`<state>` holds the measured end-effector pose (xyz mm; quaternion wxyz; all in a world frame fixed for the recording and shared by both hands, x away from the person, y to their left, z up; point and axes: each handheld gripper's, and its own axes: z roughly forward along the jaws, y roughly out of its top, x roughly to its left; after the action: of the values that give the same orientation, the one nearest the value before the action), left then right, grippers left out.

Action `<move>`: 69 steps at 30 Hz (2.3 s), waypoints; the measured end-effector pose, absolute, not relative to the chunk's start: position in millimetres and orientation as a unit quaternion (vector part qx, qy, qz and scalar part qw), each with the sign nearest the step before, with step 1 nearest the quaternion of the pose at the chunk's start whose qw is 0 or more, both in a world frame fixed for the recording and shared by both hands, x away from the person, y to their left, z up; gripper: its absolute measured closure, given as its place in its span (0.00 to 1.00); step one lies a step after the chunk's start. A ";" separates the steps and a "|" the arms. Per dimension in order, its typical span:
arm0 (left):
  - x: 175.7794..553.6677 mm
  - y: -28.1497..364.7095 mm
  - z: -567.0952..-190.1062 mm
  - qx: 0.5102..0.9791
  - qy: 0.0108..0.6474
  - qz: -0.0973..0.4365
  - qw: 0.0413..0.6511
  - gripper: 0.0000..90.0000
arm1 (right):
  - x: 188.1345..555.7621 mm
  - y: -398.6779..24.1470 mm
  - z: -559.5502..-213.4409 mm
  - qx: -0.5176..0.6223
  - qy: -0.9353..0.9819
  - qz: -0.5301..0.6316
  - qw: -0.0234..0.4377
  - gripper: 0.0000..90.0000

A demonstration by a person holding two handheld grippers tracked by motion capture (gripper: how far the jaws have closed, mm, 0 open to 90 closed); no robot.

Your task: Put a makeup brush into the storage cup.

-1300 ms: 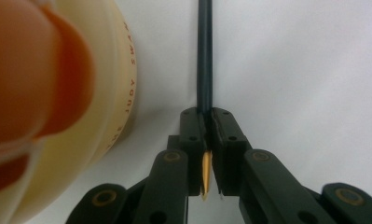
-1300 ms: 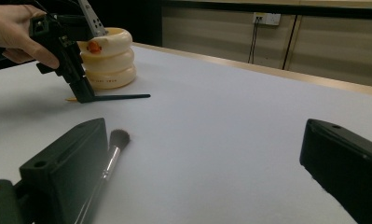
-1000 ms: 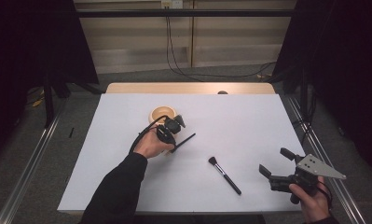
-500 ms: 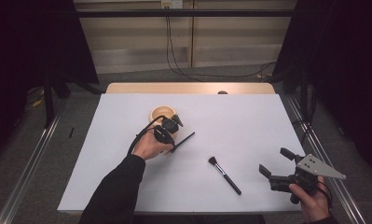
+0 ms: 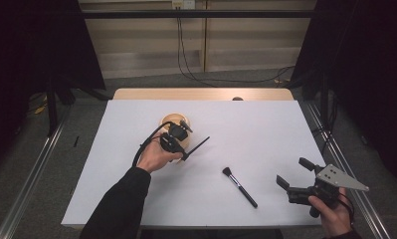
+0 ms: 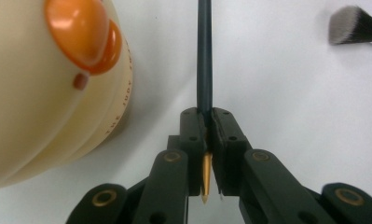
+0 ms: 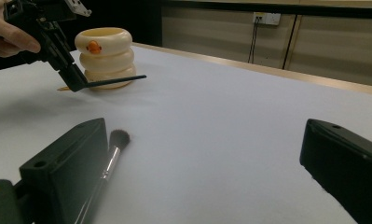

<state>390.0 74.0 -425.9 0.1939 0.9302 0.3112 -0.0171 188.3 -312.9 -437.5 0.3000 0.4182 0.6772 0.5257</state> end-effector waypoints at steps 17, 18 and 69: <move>374.3 91.6 -408.4 0.902 0.295 0.001 0.314 0.93 | 188.4 -312.8 -437.5 0.419 0.677 0.526 0.299 0.01; 372.2 91.7 -407.8 0.894 0.304 0.003 0.330 0.93 | 188.4 -312.8 -437.5 0.419 0.677 0.526 0.299 0.01; 306.8 133.1 -369.7 0.790 0.245 0.038 0.561 0.93 | 188.9 -311.7 -437.6 0.422 0.674 0.529 0.296 0.00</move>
<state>306.8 133.1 -369.7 0.5611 0.7897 0.2451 0.0384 188.9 -311.7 -437.6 0.2964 0.4222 0.6735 0.5295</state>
